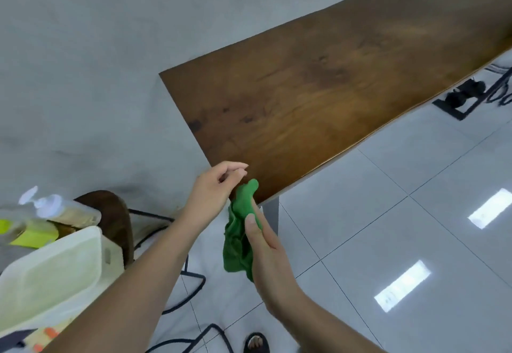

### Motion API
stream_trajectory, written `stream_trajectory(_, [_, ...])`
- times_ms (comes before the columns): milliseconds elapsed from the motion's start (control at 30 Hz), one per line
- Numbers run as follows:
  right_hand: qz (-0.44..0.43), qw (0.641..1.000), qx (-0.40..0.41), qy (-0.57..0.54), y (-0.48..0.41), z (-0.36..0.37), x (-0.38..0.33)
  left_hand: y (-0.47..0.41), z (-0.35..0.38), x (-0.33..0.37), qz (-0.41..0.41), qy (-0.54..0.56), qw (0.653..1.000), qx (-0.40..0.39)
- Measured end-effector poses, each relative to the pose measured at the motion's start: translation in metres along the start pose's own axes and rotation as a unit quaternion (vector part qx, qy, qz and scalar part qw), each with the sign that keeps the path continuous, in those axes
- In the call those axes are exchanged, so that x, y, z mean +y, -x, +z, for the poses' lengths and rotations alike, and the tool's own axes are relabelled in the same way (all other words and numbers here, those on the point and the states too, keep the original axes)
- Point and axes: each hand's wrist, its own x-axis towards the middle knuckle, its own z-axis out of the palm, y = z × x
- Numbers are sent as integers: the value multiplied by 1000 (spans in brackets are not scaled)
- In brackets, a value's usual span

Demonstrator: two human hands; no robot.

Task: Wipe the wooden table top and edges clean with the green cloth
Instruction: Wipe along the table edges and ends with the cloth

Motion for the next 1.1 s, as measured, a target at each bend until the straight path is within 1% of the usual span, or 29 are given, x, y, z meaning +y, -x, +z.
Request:
stream_trajectory(67, [-20,999,-26,34,-9,-5,-18,18,-3,3,-31,47,998,25])
stream_trajectory(167, [-44,994,-67,76,-29,-11,-42,42,0,10,-53,102,988,100])
stream_trajectory(267, [-67,986,-125,92,-48,-11,-59,56,8,22,-53,133,969,201])
stream_trajectory(333, [-73,982,-149,90,-60,-7,-68,61,8,34,-48,156,956,242])
stream_trajectory(467, [-73,977,-182,85,-85,11,-80,59,2,49,-61,211,950,224])
stream_trajectory(600, [-52,977,-192,76,-120,27,-89,36,-13,46,-87,308,915,245])
stream_trajectory(700, [-13,980,-191,51,-158,29,-96,4,-21,39,-82,313,908,265])
stream_trajectory(733, [-15,981,-176,76,-172,26,-98,-8,-22,36,-81,302,912,266])
stream_trajectory(767, [-28,980,-153,125,-186,22,-99,-20,-21,32,-83,285,919,262])
stream_trajectory(800, [-47,972,-129,189,-200,15,-100,-31,-19,27,-88,269,926,252])
stream_trajectory(867, [-80,937,-100,324,-226,1,-99,-47,-13,16,-96,253,938,216])
stream_trajectory(933, [-109,883,-97,446,-251,-13,-99,-58,-11,4,-92,211,958,171])
stream_trajectory(1000, [-129,837,-98,522,-272,-23,-101,-64,-12,-5,-70,150,978,129])
stream_trajectory(1033, [-131,824,-99,542,-280,-26,-103,-65,-13,-9,-47,120,983,129])
stream_trajectory(1067, [-129,818,-94,553,-287,-28,-105,-66,-13,-14,-22,85,984,154])
stream_trajectory(1100, [-127,815,-83,559,-292,-29,-106,-65,-12,-18,-4,45,979,198])
